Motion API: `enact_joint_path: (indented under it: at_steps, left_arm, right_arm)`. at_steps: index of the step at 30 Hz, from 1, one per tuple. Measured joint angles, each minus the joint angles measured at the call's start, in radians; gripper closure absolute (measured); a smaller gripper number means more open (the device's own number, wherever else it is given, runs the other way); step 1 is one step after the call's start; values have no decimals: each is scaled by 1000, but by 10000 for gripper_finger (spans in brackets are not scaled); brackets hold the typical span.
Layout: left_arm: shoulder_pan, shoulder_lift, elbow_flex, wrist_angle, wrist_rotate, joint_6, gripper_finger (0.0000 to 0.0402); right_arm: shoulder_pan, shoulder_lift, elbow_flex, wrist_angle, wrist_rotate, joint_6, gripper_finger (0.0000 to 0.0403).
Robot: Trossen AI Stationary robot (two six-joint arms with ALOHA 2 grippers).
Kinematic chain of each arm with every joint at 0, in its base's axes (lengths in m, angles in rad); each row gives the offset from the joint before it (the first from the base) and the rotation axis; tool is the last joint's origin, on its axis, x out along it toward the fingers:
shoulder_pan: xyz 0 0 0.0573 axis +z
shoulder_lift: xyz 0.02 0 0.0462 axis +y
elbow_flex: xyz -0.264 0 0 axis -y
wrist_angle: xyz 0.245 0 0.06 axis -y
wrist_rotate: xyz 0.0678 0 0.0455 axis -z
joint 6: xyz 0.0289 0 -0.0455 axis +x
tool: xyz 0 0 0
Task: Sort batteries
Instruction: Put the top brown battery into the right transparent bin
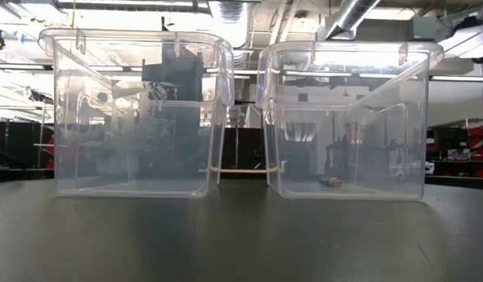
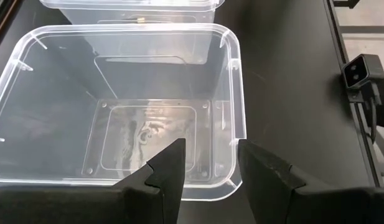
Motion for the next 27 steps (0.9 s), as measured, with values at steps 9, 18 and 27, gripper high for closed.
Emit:
enact_joint_path:
  at_steps: [9, 18, 27]
  left_arm:
    - [0, 0, 0, 25, 0, 37, 258]
    - [0, 0, 0, 31, -5, 18, 258]
    - [0, 0, 0, 47, -45, 70, 258]
  right_arm:
    - [102, -243, 1, 90, 255, -400, 394]
    - [192, -373, 3, 292, 328, -760, 395]
    - [31, -377, 3, 286, 483, -716, 386]
